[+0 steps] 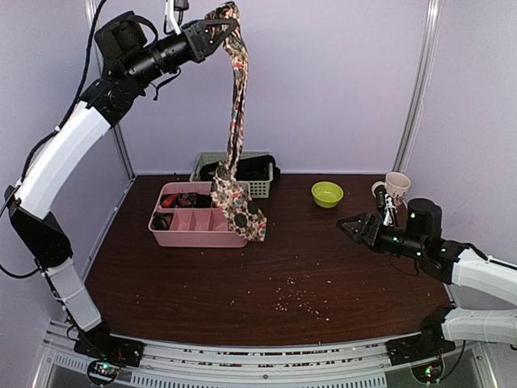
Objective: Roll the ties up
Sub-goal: Place the tie at the center of the board.
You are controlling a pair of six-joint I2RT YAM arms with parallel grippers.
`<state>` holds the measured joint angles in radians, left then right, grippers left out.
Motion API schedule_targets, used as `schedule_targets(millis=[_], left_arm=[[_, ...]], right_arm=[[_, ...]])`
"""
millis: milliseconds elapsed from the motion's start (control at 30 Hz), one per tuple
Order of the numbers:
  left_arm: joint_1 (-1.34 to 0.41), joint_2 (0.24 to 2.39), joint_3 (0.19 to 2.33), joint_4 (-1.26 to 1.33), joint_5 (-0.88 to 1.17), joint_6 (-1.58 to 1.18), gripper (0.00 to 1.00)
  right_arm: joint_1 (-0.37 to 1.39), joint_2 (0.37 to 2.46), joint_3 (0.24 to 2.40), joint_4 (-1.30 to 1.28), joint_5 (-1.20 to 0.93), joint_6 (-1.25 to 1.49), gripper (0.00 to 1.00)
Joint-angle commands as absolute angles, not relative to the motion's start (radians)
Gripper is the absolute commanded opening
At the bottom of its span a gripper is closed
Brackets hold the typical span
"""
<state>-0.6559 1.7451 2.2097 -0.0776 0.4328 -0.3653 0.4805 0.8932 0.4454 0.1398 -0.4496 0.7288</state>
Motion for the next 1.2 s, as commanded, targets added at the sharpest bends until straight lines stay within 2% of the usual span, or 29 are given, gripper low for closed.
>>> schedule_targets(millis=[0, 67, 167, 267, 367, 467, 600, 700, 800, 933, 1067, 1133, 1167], left_arm=[[-0.669, 1.694, 2.064, -0.101, 0.725, -0.288, 0.0], [-0.674, 1.652, 1.915, 0.093, 0.973, -0.389, 0.0], [-0.694, 1.582, 1.712, 0.389, 1.113, -0.52, 0.0], [-0.712, 1.576, 1.706, 0.429, 1.263, -0.568, 0.0], [-0.688, 1.578, 1.676, 0.678, 1.298, -0.762, 0.0], [-0.612, 1.58, 1.67, 0.755, 1.167, -0.853, 0.0], [-0.573, 1.548, 1.675, 0.508, 0.88, -0.722, 0.0], [-0.597, 1.52, 1.651, 0.416, 0.656, -0.667, 0.0], [-0.643, 1.494, 1.617, 0.425, 0.519, -0.636, 0.0], [-0.725, 1.456, 1.633, 0.285, 0.309, -0.451, 0.0], [-0.741, 1.474, 1.675, 0.236, 0.283, -0.434, 0.0], [-0.741, 1.48, 1.685, 0.236, 0.281, -0.432, 0.0], [-0.741, 1.485, 1.689, 0.239, 0.276, -0.433, 0.0]], right_arm=[[0.476, 0.913, 0.451, 0.168, -0.473, 0.706, 0.97], [0.476, 0.924, 0.453, 0.174, -0.476, 0.702, 0.97], [0.476, 0.941, 0.459, 0.181, -0.488, 0.695, 0.97], [0.476, 0.962, 0.462, 0.2, -0.505, 0.696, 0.96], [0.478, 0.98, 0.467, 0.218, -0.514, 0.702, 0.96], [0.479, 0.99, 0.464, 0.236, -0.521, 0.711, 0.95], [0.489, 0.999, 0.459, 0.274, -0.535, 0.721, 0.95], [0.527, 1.025, 0.472, 0.311, -0.523, 0.718, 0.95], [0.606, 1.085, 0.5, 0.35, -0.506, 0.704, 0.95], [0.7, 1.186, 0.55, 0.409, -0.493, 0.688, 0.93], [0.769, 1.284, 0.617, 0.43, -0.438, 0.646, 0.94], [0.788, 1.33, 0.648, 0.458, -0.414, 0.627, 1.0], [0.792, 1.351, 0.662, 0.468, -0.404, 0.616, 1.0]])
